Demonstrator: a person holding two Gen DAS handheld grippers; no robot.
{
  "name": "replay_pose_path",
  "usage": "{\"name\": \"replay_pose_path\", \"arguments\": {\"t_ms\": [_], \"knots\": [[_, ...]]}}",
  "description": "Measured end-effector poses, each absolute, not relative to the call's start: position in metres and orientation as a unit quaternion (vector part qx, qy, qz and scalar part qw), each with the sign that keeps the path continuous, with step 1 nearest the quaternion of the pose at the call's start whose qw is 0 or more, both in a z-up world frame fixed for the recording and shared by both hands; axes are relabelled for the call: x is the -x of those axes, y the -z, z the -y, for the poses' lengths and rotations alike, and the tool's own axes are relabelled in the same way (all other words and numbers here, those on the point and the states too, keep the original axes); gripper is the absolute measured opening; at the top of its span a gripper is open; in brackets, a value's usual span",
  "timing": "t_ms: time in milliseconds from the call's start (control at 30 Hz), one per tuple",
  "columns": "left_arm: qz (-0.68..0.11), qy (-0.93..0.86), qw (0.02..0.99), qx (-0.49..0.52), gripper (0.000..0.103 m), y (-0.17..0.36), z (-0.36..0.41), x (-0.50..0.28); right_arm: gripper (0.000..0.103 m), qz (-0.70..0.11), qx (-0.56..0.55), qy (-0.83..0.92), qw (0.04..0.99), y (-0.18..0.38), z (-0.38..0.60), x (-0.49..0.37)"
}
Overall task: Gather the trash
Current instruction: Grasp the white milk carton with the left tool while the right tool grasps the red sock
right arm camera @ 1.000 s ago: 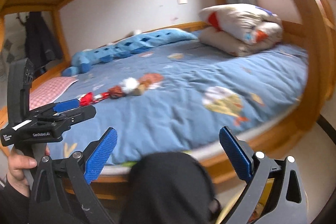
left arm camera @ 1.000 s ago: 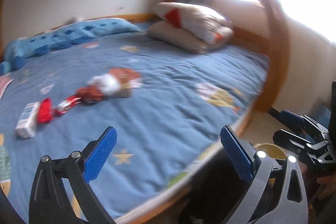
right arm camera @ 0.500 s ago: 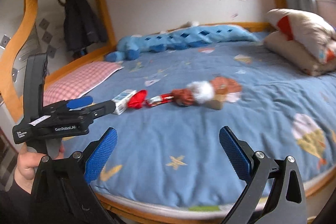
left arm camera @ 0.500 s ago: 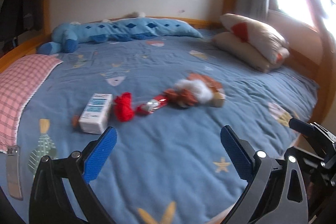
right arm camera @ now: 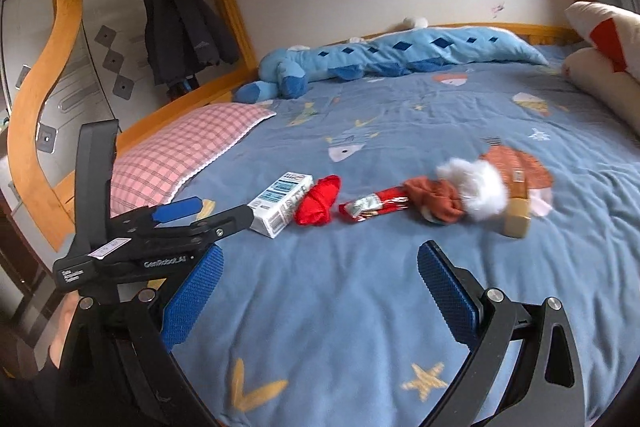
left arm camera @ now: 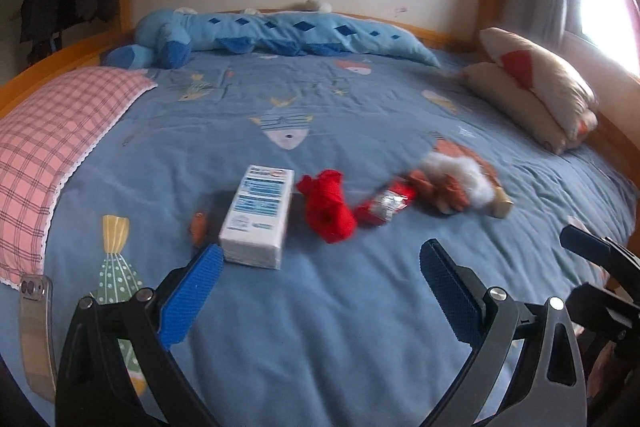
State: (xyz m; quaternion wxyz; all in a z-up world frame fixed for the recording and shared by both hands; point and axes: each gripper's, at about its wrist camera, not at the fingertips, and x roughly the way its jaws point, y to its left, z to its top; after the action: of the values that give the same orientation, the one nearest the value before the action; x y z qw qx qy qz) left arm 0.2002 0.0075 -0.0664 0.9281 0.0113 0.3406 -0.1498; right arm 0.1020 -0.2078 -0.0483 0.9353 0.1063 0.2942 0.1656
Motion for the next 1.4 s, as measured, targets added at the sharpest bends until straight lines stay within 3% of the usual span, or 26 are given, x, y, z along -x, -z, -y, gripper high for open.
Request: {"name": "replay_pose_path", "arguments": {"t_ms": [367, 733, 833, 867, 900, 1400], "knots": [[-0.384, 0.137, 0.913, -0.017, 0.099, 0.107, -0.029, -0.270, 0.094, -0.324, -0.115, -0.187, 0.920, 0.065, 0.194, -0.162], [-0.424, 0.159, 0.890, 0.045, 0.097, 0.155, -0.051, -0.328, 0.094, -0.346, -0.113, -0.203, 0.909, 0.081, 0.177, -0.199], [-0.415, 0.170, 0.893, 0.035, 0.079, 0.155, -0.047, -0.330, 0.094, -0.353, -0.114, -0.205, 0.906, 0.085, 0.172, -0.206], [-0.413, 0.172, 0.894, 0.033, 0.062, 0.155, -0.045, -0.330, 0.094, -0.356, -0.115, -0.206, 0.904, 0.087, 0.170, -0.209], [-0.413, 0.174, 0.894, 0.029, 0.057, 0.156, -0.044, -0.331, 0.094, -0.358, -0.115, -0.207, 0.903, 0.089, 0.168, -0.211], [-0.370, 0.146, 0.915, 0.068, 0.057, 0.121, -0.085, -0.321, 0.091, -0.364, -0.075, -0.203, 0.906, 0.098, 0.132, -0.256]]}}
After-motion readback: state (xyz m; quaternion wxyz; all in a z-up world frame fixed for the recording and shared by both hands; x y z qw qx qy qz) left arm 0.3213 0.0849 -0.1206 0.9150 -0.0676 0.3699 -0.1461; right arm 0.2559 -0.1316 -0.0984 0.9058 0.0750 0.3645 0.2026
